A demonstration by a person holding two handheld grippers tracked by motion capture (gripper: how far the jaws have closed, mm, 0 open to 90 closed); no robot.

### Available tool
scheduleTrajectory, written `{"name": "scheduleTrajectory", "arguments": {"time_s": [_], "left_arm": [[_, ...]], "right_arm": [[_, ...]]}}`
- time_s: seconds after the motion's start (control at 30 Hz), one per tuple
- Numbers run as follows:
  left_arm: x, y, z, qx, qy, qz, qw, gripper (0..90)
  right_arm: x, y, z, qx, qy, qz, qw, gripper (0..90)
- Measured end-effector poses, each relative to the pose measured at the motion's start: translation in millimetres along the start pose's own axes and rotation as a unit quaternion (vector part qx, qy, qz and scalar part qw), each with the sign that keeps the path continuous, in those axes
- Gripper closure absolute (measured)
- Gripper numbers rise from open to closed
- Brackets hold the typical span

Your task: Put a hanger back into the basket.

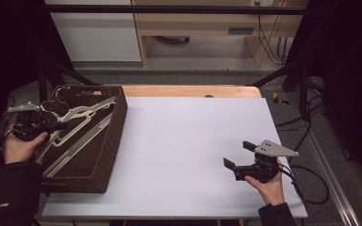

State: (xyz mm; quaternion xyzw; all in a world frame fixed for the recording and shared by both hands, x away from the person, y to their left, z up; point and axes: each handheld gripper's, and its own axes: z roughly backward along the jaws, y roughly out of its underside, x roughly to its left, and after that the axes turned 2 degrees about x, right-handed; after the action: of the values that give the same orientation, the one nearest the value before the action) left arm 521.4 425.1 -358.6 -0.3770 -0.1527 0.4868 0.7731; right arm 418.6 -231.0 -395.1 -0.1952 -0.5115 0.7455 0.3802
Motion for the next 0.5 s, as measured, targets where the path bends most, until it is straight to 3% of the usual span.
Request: {"name": "scheduleTrajectory", "arguments": {"time_s": [0.03, 0.13, 0.17, 0.23, 0.33, 0.4, 0.5], "left_arm": [[0.3, 1.1, -0.9, 0.005, -0.009, 0.0, 1.0, 86.2], [7.1, 7.3, 0.2, -0.002, -0.001, 0.015, 0.9999, 86.1], [8.6, 8.5, -2.0, 0.01, -0.001, 0.017, 0.9998, 85.9], [9.9, 10.7, -5.5, 0.034, -0.021, 0.015, 0.9991, 84.8], [11.5, 12.5, -5.9, 0.033, -0.039, 0.015, 0.9986, 83.8], [10.2, 13.2, -8.8, 0.048, -0.074, 0.008, 0.996, 81.7], [12.8, 15.9, -9.3, 0.071, -0.111, 0.015, 0.9912, 72.7]], "right_arm": [[0.2, 0.0, 0.1, 0.001, -0.001, 0.0, 1.0, 3.7], [-0.8, -0.4, 0.7, -0.003, -0.001, 0.004, 1.0, 3.8], [-0.5, -0.5, 0.9, -0.004, -0.001, 0.002, 1.0, 3.8], [-0.7, -0.3, 0.8, -0.003, -0.002, 0.004, 1.0, 3.8], [0.2, -0.3, 0.0, -0.001, -0.001, 0.002, 1.0, 3.7], [-0.2, -0.3, -0.4, -0.001, 0.0, 0.002, 1.0, 3.8], [-0.2, -0.1, -0.3, 0.0, -0.002, 0.004, 1.0, 3.7]]}}
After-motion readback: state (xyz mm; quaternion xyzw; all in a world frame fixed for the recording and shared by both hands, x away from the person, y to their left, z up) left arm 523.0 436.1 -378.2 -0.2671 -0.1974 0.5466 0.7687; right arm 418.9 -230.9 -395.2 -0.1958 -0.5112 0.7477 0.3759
